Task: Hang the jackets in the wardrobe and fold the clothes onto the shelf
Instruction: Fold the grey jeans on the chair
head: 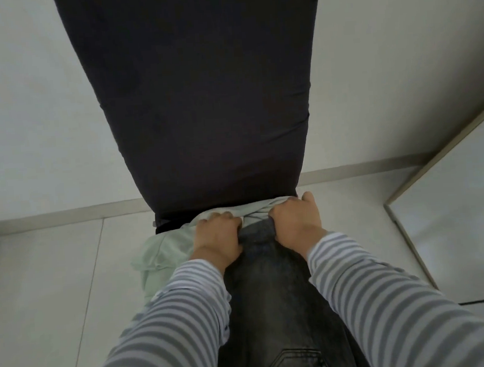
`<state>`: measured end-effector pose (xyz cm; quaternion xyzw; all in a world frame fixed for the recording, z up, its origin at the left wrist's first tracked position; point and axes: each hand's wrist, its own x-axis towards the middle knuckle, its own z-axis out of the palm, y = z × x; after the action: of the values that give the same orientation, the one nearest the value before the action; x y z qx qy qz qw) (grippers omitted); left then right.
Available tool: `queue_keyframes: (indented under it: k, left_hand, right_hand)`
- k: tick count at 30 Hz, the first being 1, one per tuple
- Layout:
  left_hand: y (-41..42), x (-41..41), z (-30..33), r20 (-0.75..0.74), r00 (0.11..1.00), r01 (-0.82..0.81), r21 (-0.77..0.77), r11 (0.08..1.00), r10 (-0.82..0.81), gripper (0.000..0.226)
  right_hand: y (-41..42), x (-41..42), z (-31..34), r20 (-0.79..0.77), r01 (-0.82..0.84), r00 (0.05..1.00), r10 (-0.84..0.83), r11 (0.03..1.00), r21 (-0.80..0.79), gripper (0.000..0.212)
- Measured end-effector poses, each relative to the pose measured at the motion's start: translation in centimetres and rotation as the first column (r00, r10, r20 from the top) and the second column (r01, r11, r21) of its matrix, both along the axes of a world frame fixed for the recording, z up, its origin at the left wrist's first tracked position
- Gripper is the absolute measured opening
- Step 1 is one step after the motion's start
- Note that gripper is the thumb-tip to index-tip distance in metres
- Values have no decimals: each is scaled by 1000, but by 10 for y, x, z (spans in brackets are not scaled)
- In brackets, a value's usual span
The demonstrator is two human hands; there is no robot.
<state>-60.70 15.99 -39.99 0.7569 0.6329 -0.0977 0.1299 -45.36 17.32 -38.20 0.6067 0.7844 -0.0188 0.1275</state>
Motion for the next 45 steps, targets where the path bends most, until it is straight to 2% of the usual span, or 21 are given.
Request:
queue_keyframes:
  k: [3, 7, 11, 13, 16, 21, 26, 30, 33, 36, 42, 45]
  left_hand:
    - [-32, -9, 32, 115, 993, -6, -65, 998, 14, 31]
    - [-80, -15, 84, 103, 994, 62, -161, 985, -46, 50]
    - [-127, -16, 145, 113, 993, 73, -324, 943, -38, 32]
    - [-145, -16, 177, 119, 993, 57, -353, 934, -15, 31]
    - [-157, -15, 233, 111, 993, 61, -313, 948, -28, 29]
    - [-155, -15, 326, 114, 992, 63, -143, 988, -47, 25]
    - [-142, -18, 411, 89, 994, 53, 89, 995, -61, 24]
    - [-135, -22, 462, 8, 998, 60, 323, 945, -66, 27]
    - [-134, -25, 475, -54, 997, 63, 397, 915, -46, 27]
    - [-146, -29, 466, -55, 997, 69, 402, 913, -51, 26]
    - [-190, -33, 388, -12, 997, 76, 263, 962, -76, 27]
    - [-220, -32, 333, -14, 997, 83, 145, 986, -82, 27]
  right_hand:
    - [-29, 2, 34, -32, -61, 998, 60, 997, -45, 21]
    - [-83, 7, 84, -174, -17, 984, -31, 963, -269, 31]
    - [-132, 7, 139, -145, 9, 985, -93, 868, -496, 34]
    - [-149, 5, 169, -94, 34, 991, -100, 843, -537, 39]
    - [-165, 6, 226, -73, 51, 992, -99, 868, -494, 45]
    - [-168, 10, 323, -155, 43, 982, -105, 934, -356, 44]
    - [-152, 4, 402, -230, 14, 972, -48, 989, -146, 33]
    - [-142, -2, 448, -270, -14, 962, 30, 998, 61, 30]
    - [-140, -5, 458, -277, -14, 959, 56, 989, 150, 33]
    - [-152, -9, 448, -305, -20, 950, 71, 986, 167, 29]
    - [-197, -9, 364, -331, 5, 943, 27, 995, 97, 22]
    - [-232, -7, 307, -322, 25, 947, -25, 1000, -3, 24]
